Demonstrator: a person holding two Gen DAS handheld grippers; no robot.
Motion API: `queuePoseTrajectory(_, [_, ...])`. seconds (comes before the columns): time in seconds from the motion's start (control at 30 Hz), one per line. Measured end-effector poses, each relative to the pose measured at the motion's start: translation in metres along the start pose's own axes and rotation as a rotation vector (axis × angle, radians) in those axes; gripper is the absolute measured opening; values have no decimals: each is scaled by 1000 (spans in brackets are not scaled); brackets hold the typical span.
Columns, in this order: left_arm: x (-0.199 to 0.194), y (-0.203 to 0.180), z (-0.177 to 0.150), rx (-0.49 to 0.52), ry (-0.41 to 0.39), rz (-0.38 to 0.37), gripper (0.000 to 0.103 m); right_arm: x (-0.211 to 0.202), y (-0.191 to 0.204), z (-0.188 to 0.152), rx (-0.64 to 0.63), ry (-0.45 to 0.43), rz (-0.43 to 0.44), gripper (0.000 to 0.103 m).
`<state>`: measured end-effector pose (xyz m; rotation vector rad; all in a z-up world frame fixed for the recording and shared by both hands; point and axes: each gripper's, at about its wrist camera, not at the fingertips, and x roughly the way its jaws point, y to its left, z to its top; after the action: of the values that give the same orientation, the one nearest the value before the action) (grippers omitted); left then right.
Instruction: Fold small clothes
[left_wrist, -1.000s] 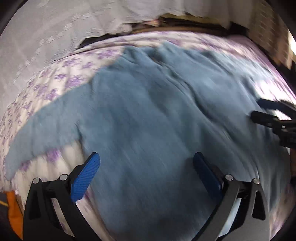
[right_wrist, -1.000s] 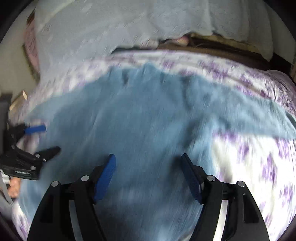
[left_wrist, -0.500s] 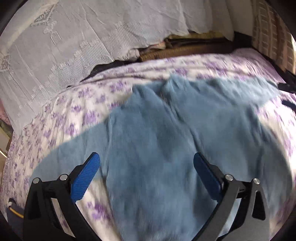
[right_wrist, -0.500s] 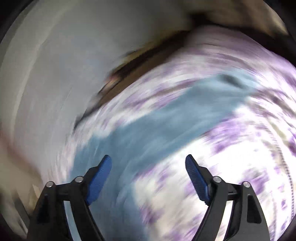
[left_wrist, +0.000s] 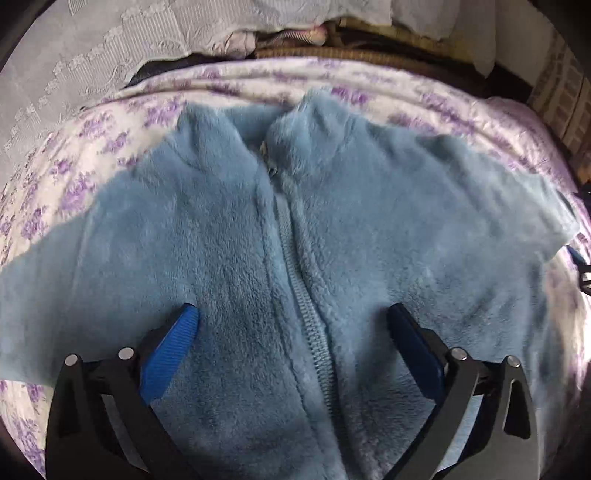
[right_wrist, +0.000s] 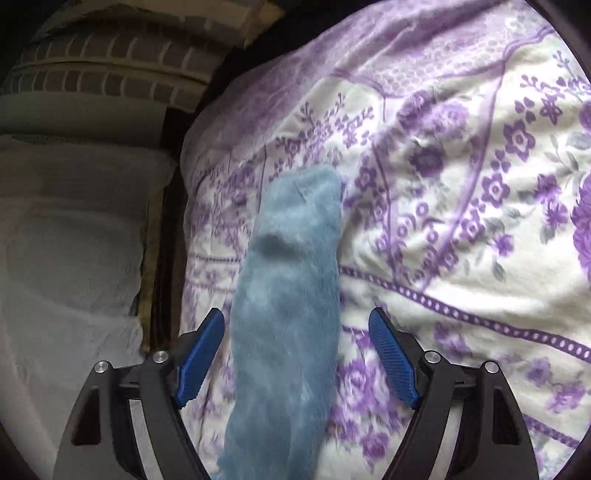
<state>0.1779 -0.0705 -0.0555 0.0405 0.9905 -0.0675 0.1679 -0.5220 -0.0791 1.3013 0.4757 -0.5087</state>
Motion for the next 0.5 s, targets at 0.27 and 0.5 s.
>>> queuePoseTrajectory(0.27, [2, 1, -2, 0, 10, -3, 99, 10, 13, -11, -276, -82, -59, 31])
queuePoseTrajectory(0.5, [2, 2, -3, 0, 8, -12, 99, 10, 3, -5, -184, 39, 98, 10])
